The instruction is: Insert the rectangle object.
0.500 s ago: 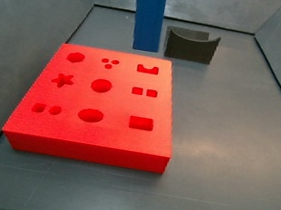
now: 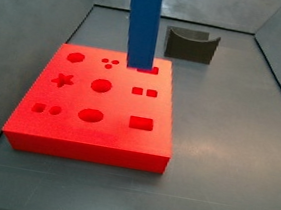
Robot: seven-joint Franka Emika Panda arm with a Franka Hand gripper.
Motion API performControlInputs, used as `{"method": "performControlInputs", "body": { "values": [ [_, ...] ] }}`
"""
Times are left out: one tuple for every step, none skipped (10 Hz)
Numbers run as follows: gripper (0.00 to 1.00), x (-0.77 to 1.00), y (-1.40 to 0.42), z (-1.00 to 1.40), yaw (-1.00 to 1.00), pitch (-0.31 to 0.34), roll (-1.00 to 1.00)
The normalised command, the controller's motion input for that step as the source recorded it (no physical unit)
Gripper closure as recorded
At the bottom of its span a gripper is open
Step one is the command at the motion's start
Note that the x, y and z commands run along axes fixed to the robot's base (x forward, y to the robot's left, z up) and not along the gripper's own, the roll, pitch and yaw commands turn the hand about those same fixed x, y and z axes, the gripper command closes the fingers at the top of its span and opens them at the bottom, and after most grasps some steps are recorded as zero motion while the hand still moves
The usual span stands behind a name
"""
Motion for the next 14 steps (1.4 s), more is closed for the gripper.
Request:
{"method": "performControlInputs", "body": {
  "values": [
    [1.00,0.21,-0.21,-0.07,0.27,0.040,0.50],
    [1.00,0.13,-0.15,-0.18,0.31,0.000,0.50],
    [1.00,0.00,-0.02,-0.22,0.17,0.000,0.26],
    [1.00,-0.03,0.00,0.00,0.01,-0.001,-0.03],
    [1.00,0.00,-0.05,-0.17,0.03,-0.041,0.00],
    [1.00,0.00,-0.23,-0.46,0.13,-0.069,0.11],
    [1.00,0.00,-0.40,-0.46,0.17,-0.067,0.29],
    [1.00,0.02,-0.43,-0.40,0.17,-0.043,0.29],
    [1.00,0.09,-0.27,-0.44,0.17,-0.014,0.22],
    [1.00,0.15,-0.11,-0.40,0.15,0.000,0.19],
    [1.00,0.22,0.00,-0.38,0.11,0.000,0.19],
    [1.00,0.24,0.19,-0.32,0.02,0.000,0.18],
    [1.00,0.14,0.02,-0.12,0.02,0.000,0.12],
    [1.00,0.00,-0.05,0.00,0.00,-0.003,0.00]
  ]
}}
